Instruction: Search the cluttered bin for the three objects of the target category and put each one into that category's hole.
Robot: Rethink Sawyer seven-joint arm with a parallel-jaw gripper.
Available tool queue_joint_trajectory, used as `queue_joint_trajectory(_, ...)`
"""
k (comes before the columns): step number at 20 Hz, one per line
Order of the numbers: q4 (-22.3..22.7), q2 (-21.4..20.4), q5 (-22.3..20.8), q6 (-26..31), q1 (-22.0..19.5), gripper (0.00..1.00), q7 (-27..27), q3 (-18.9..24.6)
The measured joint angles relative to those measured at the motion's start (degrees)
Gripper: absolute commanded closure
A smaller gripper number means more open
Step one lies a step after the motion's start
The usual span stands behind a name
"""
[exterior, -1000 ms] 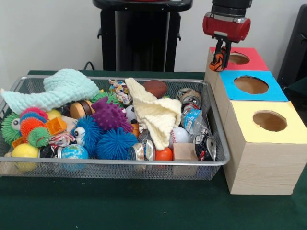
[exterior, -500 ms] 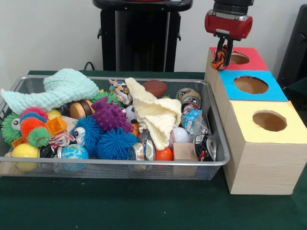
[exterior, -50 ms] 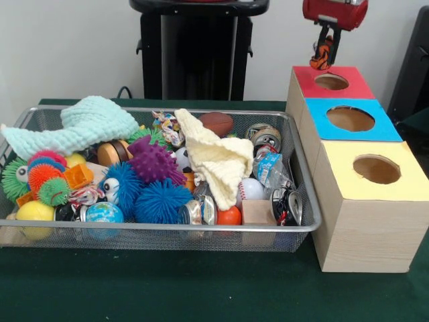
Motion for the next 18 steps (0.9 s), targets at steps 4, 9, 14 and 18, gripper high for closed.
queue_joint_trajectory(4, 0.0, -0.8, 0.0, 1.3, -0.1, 1.00, 0.0, -0.3)
queue_joint_trajectory(9, 0.1, -0.9, 0.1, -0.8, -2.8, 1.00, 0.0, 0.4)
queue_joint_trajectory(14, 0.1, 0.3, 0.1, -6.6, -6.5, 1.00, 0.0, 2.5)
queue_joint_trajectory(18, 0.0, 2.8, 0.1, -13.2, -8.5, 1.00, 0.0, 4.2)
